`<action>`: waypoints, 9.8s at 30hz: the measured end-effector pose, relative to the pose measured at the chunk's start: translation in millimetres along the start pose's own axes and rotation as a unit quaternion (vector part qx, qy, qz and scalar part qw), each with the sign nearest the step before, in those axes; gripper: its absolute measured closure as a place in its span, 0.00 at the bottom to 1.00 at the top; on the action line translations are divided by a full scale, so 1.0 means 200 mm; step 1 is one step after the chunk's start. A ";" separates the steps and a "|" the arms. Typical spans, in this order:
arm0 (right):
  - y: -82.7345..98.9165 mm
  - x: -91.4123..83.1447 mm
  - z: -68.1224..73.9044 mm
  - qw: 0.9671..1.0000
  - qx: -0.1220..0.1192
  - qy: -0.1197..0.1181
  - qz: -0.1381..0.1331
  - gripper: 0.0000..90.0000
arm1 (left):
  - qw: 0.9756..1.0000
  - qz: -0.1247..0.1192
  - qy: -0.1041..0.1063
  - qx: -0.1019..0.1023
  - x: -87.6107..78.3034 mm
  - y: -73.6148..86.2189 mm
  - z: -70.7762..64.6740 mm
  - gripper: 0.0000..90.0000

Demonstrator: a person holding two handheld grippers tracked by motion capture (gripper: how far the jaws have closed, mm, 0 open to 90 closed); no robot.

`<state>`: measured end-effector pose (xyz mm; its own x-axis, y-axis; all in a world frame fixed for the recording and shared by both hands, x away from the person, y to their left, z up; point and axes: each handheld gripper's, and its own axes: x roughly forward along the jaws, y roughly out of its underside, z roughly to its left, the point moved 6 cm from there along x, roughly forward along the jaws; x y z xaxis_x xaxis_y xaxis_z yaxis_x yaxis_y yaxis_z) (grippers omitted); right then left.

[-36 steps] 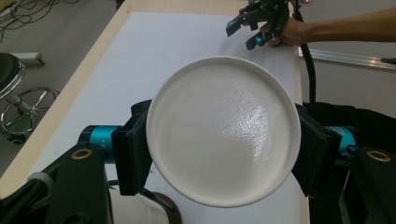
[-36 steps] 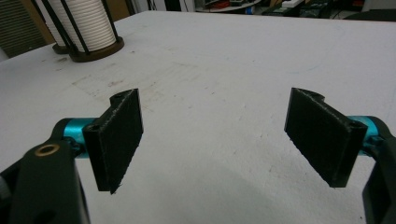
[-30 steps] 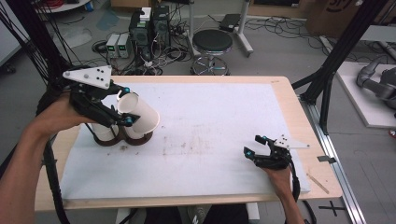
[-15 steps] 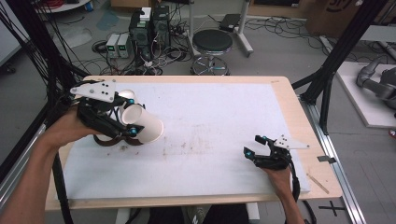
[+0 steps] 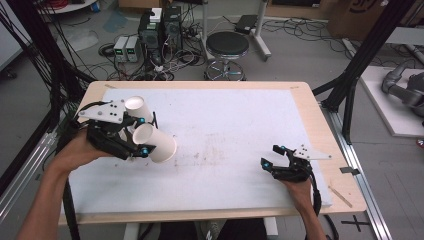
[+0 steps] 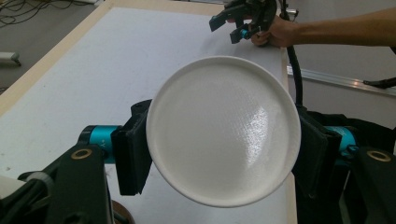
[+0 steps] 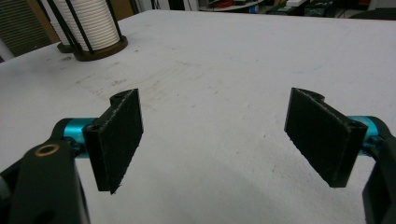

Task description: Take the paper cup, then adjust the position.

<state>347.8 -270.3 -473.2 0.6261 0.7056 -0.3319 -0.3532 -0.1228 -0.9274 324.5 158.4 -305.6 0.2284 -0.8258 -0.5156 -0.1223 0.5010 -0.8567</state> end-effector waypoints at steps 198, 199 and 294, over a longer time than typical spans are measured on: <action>-0.62 0.44 0.74 0.922 -0.170 -0.342 0.057 0.22 | 0.977 -0.189 0.081 -0.053 0.46 -0.05 -0.08 0.36; -0.62 0.44 0.74 0.922 -0.169 -0.343 0.058 0.22 | 0.977 -0.190 0.082 -0.053 0.46 -0.05 -0.08 0.36; -0.66 0.33 0.67 0.916 -0.215 -0.322 0.107 0.36 | 0.998 -0.014 0.049 -0.032 0.36 -0.03 -0.05 0.06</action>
<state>343.1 -114.6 -348.8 -0.0145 0.8816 -0.4717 -0.0260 -0.4719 -0.8813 331.3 93.1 -338.9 0.1377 -0.8626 -0.4868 -0.1799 0.4615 -0.8687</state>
